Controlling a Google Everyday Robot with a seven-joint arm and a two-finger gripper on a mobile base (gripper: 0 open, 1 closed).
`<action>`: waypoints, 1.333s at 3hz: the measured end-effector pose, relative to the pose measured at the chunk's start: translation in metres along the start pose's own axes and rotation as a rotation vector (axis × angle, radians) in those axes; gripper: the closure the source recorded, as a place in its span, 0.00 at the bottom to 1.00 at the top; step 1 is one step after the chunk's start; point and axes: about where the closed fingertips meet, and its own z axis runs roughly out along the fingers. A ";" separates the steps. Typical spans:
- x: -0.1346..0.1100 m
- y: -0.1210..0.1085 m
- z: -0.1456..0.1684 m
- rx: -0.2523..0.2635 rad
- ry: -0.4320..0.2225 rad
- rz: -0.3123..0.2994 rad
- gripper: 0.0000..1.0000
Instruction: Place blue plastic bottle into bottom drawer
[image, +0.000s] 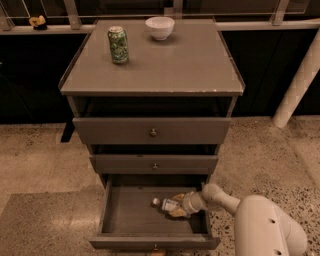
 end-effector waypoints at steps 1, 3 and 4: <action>0.000 0.000 0.000 0.000 0.000 0.000 0.35; 0.000 0.000 0.000 0.000 0.000 0.000 0.00; 0.000 0.000 0.000 0.000 0.000 0.000 0.00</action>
Offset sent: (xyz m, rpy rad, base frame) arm 0.0000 0.0000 0.0000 0.0000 0.0000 0.0000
